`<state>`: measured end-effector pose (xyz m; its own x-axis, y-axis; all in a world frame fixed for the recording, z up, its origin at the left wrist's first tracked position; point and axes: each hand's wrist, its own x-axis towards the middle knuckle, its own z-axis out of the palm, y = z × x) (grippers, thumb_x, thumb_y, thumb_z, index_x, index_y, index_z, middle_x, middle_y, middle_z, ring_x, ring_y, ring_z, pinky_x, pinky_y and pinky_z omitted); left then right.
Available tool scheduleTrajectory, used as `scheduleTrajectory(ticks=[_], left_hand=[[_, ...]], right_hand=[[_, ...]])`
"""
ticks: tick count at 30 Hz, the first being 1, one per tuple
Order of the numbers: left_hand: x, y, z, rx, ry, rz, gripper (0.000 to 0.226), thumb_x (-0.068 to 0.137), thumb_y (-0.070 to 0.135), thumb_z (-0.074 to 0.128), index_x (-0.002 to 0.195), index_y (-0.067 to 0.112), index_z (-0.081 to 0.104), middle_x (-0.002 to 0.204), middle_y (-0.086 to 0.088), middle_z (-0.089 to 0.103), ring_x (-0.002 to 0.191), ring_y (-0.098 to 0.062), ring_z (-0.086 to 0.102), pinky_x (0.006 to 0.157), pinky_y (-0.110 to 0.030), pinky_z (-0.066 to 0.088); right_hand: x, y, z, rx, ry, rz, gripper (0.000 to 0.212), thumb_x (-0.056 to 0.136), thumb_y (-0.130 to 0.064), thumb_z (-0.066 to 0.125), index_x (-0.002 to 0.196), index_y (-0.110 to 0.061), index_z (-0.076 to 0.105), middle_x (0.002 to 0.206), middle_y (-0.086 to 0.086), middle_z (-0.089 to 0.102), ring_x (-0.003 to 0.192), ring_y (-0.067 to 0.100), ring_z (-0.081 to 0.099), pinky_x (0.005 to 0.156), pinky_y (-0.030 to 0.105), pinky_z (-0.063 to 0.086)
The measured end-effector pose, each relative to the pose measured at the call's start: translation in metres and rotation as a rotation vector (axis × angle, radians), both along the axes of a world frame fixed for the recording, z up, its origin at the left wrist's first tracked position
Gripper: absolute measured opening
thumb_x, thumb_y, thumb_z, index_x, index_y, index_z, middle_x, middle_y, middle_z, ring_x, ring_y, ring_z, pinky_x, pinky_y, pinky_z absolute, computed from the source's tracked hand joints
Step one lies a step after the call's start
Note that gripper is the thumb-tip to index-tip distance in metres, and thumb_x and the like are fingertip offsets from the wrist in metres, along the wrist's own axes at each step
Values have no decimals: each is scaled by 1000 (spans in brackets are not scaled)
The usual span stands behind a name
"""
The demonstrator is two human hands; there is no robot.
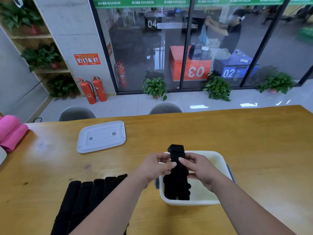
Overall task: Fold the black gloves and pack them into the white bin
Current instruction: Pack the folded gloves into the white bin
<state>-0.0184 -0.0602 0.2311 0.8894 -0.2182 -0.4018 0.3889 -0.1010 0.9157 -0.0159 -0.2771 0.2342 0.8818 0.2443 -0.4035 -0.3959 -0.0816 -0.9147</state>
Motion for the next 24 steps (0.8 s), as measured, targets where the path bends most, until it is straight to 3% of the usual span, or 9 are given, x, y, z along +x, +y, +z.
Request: scheduleTrajectory(ticks=[4, 9, 14, 16, 21, 24], left_hand=[[-1, -1, -14, 92, 16, 13, 34, 89, 17, 83, 121, 25, 74, 114, -7, 75, 93, -18, 79, 88, -31, 63], [-6, 3, -24, 75, -9, 50, 37, 85, 19, 83, 121, 22, 73, 107, -8, 78, 98, -28, 78, 94, -42, 63], [-9, 8, -27, 65, -28, 92, 36, 87, 17, 82, 122, 21, 72, 104, -5, 79, 93, -27, 77, 92, -44, 63], [-11, 10, -27, 59, -28, 113, 35, 88, 15, 81, 122, 20, 72, 103, -4, 79, 86, -22, 75, 91, -44, 63], [-16, 18, -32, 66, -8, 150, 36, 87, 21, 85, 121, 24, 73, 105, -2, 79, 94, -28, 76, 97, -44, 62], [-18, 23, -37, 85, 6, 161, 36, 86, 28, 87, 120, 28, 74, 106, 1, 79, 99, -29, 76, 100, -44, 60]], right_hand=[[2, -31, -22, -73, 53, -30, 25, 100, -25, 73, 123, -14, 72, 113, 6, 79, 107, 23, 76, 94, 48, 62], [5, -62, -52, -279, 64, -94, 18, 99, -19, 73, 117, -18, 74, 107, 5, 79, 95, 22, 78, 81, 46, 66], [12, -66, -83, -968, -86, 47, 24, 94, -42, 74, 112, -26, 71, 99, -9, 74, 88, 14, 69, 73, 31, 58], [13, -60, -85, -1112, -62, 93, 28, 95, -46, 72, 115, -25, 67, 95, -8, 72, 84, 14, 68, 67, 30, 54], [18, -52, -108, -1055, 107, 168, 36, 97, -42, 71, 122, -17, 66, 99, 1, 73, 90, 21, 71, 82, 38, 61], [22, -51, -114, -944, 148, 205, 23, 101, -30, 69, 115, -12, 70, 103, 6, 75, 95, 24, 72, 84, 37, 61]])
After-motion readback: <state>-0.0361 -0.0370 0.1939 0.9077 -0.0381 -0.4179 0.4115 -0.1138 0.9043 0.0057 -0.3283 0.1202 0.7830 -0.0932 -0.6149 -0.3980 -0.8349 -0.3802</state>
